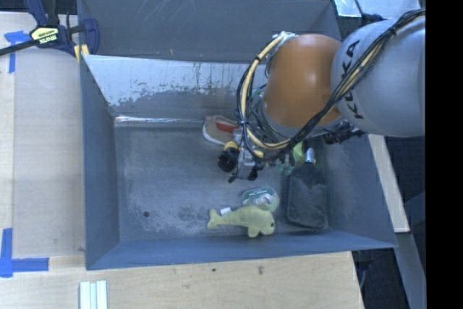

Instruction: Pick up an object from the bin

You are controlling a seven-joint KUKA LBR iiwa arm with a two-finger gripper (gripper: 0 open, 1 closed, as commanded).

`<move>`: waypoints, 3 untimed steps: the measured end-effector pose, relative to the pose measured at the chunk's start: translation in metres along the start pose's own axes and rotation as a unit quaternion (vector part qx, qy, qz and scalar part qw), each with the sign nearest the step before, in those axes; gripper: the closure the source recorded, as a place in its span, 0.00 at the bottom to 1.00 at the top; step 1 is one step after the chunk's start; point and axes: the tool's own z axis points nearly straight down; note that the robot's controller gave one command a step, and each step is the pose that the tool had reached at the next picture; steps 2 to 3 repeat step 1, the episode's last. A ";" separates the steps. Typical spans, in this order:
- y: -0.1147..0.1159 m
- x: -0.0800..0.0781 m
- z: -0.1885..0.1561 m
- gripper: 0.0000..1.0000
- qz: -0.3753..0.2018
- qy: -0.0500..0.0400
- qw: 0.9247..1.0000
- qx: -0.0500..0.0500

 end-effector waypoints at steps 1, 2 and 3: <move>0.012 0.011 -0.093 1.00 0.018 0.007 1.000 0.001; 0.012 0.011 -0.093 1.00 0.018 0.007 1.000 0.001; 0.012 0.011 -0.093 1.00 0.018 0.007 1.000 0.001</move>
Offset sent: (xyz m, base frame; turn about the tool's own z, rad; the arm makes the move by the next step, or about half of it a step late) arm 0.0000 0.0000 0.0000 0.0000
